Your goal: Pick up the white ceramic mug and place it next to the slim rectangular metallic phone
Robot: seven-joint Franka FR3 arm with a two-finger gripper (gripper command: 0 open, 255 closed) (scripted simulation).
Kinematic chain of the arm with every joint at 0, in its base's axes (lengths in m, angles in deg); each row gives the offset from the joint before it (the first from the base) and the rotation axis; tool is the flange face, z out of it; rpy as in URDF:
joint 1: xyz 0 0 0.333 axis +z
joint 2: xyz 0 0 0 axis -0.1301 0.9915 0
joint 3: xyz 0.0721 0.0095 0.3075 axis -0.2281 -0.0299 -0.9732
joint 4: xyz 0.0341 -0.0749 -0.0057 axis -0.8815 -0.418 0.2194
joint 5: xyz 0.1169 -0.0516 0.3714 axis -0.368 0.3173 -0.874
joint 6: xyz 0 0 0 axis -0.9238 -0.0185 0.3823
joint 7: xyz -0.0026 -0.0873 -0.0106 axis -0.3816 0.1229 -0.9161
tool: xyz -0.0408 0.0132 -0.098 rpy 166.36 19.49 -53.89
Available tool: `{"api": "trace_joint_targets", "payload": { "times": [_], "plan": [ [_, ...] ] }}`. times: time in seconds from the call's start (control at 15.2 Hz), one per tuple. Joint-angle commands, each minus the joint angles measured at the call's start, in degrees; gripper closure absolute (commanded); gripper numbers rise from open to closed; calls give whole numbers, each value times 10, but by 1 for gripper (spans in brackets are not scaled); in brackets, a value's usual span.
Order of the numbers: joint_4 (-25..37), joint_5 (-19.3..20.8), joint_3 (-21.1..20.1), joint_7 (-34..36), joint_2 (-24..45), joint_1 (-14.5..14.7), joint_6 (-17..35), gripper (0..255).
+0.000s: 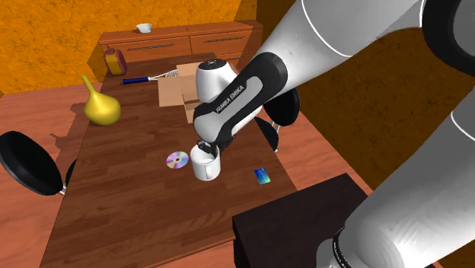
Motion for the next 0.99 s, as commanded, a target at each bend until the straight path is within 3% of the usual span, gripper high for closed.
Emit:
{"api": "trace_joint_targets", "payload": {
  "times": [0.0, 0.92],
  "plan": [
    [21, 7, 10, -15, 15, -10, -8, 255],
    [281, 56, 79, -129, 196, -76, -93, 255]
  ]
}}
